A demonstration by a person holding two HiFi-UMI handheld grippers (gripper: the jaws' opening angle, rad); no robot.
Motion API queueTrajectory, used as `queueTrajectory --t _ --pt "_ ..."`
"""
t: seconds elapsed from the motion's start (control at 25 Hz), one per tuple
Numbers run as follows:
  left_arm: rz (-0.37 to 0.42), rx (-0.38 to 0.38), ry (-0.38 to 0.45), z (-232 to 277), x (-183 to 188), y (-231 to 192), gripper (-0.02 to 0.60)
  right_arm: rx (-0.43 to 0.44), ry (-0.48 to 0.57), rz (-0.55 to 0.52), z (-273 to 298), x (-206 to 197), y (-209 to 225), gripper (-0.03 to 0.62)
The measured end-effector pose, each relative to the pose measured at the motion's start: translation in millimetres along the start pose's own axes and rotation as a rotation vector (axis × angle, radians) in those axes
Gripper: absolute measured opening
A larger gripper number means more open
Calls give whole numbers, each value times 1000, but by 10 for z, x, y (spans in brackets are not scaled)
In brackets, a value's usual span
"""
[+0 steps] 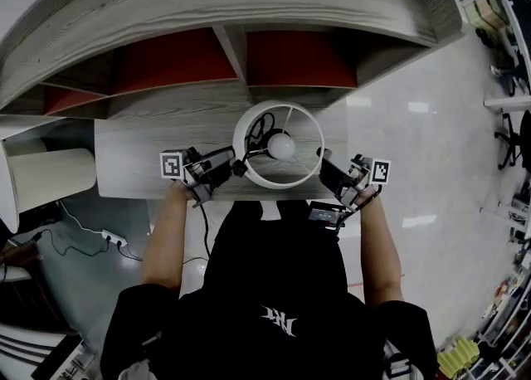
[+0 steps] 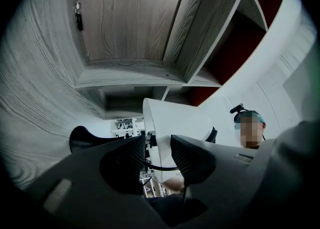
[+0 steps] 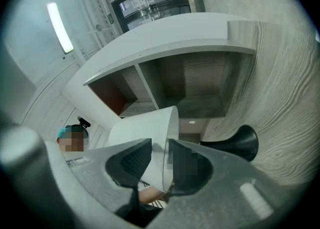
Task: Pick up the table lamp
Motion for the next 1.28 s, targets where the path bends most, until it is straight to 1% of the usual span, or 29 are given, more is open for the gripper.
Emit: queueTrajectory --t 0.08,0.24,0.4,0.56,0.76,0.92,1.28 --pt "4 2 -4 3 7 10 144 4 -2 -8 10 12 -19 94" --pt "0 -2 -6 5 9 24 135 2 -2 -13 9 14 -29 94" --pt "0 -34 -10 25 -3 62 87 0 -1 -17 8 12 -32 94" --pt "-8 -50 -15 35 -17 70 86 -3 3 -15 2 6 -31 94" --pt "-12 -50 -17 37 -11 66 84 -3 2 -14 2 6 -28 94" --pt "-15 -31 -19 30 -8 66 83 -6 -1 -14 6 9 -35 94" --pt "9 -1 -55 39 -6 100 87 -11 -5 -23 17 19 -55 94"
Point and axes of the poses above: the fingertips, and each gripper's own axes: z forward along the fingers, y to its right, x out of its top, the point moved 5 cm from there along -z, backward along the fingers, and after that the axes turned 13 degrees about -z, right-handed, at the moved point
